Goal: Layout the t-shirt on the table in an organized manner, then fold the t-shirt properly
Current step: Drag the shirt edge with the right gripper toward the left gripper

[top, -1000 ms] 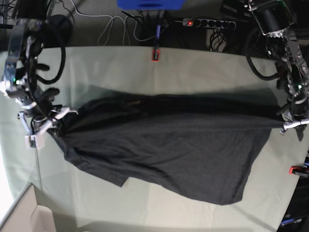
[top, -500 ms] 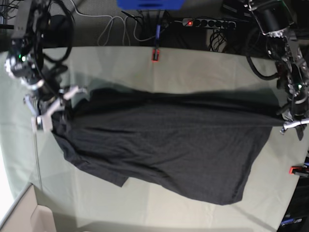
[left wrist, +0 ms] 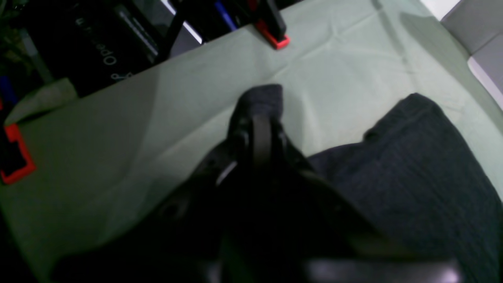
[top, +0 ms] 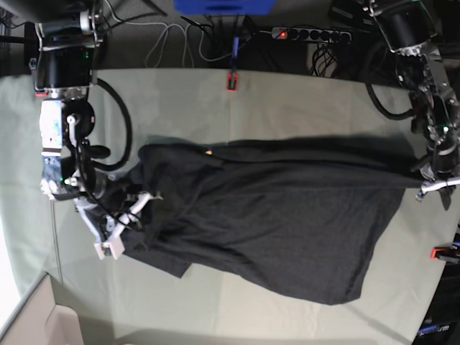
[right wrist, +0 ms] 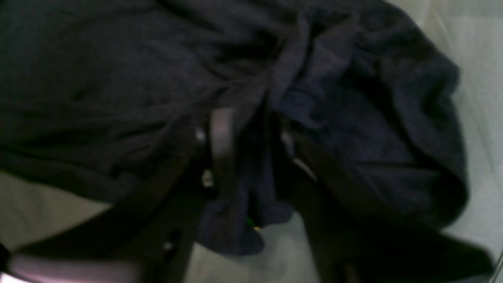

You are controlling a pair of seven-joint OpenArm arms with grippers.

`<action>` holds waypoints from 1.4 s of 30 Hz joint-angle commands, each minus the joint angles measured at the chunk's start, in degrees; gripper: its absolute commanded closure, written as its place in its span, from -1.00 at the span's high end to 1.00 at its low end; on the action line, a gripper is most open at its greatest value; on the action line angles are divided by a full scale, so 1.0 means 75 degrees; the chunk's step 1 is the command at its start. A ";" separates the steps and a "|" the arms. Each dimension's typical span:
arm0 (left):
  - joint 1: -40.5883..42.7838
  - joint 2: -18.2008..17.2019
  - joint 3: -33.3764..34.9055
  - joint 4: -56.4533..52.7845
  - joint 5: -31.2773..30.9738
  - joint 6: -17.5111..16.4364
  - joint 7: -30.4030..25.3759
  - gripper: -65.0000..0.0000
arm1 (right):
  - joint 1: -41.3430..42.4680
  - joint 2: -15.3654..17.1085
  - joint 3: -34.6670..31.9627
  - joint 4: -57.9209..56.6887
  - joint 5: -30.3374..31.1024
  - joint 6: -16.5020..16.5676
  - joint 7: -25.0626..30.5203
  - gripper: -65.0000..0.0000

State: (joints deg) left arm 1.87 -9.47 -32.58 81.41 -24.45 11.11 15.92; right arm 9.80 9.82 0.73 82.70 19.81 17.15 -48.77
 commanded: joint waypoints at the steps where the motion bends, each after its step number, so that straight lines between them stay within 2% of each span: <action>1: -0.0114 -0.0102 -0.0034 0.0147 0.0030 -0.0034 -0.0218 -1.00 | 0.0105 0.0056 0.0037 0.0256 0.0083 0.0041 0.0156 -0.38; 9: -0.0114 -0.0079 -0.0034 0.0147 0.0019 -0.0034 -0.0218 -1.00 | -0.1078 -0.0015 0.0061 0.1299 0.0095 0.0005 0.0215 -0.06; 16: -0.0114 -0.0102 -0.0046 0.0076 0.0054 -0.0034 -0.0218 -1.00 | -0.1864 -0.0273 0.0846 0.1006 0.0119 0.0041 0.0484 -0.03; 18: -0.0114 -0.0091 -0.0046 0.0076 0.0054 -0.0034 -0.0218 -1.00 | -0.1993 -0.0296 0.0776 0.0948 0.0119 0.0041 0.0543 -0.03; 23: -0.0114 -0.0067 -0.0046 0.0065 0.0054 -0.0034 -0.0218 -1.00 | -0.2110 -0.0460 -0.0103 0.0936 0.0095 0.0041 0.0554 -0.03; 26: -0.0103 -0.0067 -0.0046 0.0065 0.0054 -0.0034 -0.0218 -1.00 | -0.2075 -0.0671 -0.0268 0.0912 0.0083 0.0041 0.0554 -0.03; 29: -0.0103 -0.0067 -0.0046 0.0053 0.0054 -0.0034 -0.0218 -1.00 | -0.1993 -0.0695 -0.0279 0.0701 0.0083 0.0041 0.0613 -0.12; 30: -0.0079 -0.0079 -0.0046 0.0053 0.0054 -0.0034 -0.0218 -1.00 | -0.1946 -0.0695 -0.0291 0.0643 0.0083 0.0041 0.0695 -0.25; 34: 0.0026 -0.0114 -0.0046 0.0088 0.0019 -0.0034 -0.0242 -1.00 | -0.1958 -0.0706 -0.0467 0.0596 0.0119 0.0041 0.0719 -1.00; 36: 0.0026 -0.0126 -0.0046 0.0088 0.0019 -0.0034 -0.0242 -1.00 | -0.2051 -0.0753 -0.0643 0.0713 0.0119 0.0005 0.0695 -1.00; 42: 0.0038 -0.0126 -0.0058 0.0088 0.0007 -0.0034 -0.0242 -1.00 | -0.2579 -0.0730 -0.0619 0.1639 0.0072 -0.0018 0.0695 -0.63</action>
State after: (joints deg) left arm 2.96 -9.54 -32.82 80.99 -24.64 11.09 15.66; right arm -10.09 4.16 -4.08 93.84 19.38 16.88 -44.75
